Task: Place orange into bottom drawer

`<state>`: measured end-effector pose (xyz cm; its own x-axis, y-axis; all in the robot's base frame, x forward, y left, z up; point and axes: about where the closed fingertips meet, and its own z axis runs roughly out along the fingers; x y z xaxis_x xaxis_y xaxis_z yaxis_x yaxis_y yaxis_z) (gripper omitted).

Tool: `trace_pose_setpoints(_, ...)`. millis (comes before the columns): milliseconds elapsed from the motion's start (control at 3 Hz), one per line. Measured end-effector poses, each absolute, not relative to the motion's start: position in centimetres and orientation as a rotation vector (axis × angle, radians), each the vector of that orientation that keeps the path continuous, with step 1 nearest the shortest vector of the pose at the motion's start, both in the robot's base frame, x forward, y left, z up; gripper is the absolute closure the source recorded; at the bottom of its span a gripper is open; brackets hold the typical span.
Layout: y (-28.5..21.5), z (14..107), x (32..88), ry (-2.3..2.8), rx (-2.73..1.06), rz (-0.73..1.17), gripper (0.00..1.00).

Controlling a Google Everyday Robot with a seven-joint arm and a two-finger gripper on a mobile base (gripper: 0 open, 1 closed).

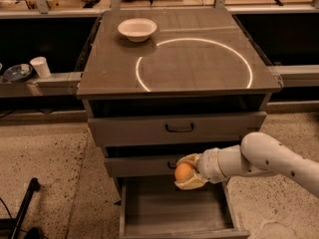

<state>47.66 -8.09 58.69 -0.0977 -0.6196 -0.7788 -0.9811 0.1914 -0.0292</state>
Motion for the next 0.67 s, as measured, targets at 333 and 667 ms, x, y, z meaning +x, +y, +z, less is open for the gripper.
trace_pose_setpoints(333,-7.8,59.1,47.4,1.769,-1.513,0.709,1.0)
trace_pose_setpoints(667,-7.0,56.6,47.7,1.736,-1.49,0.711,1.0)
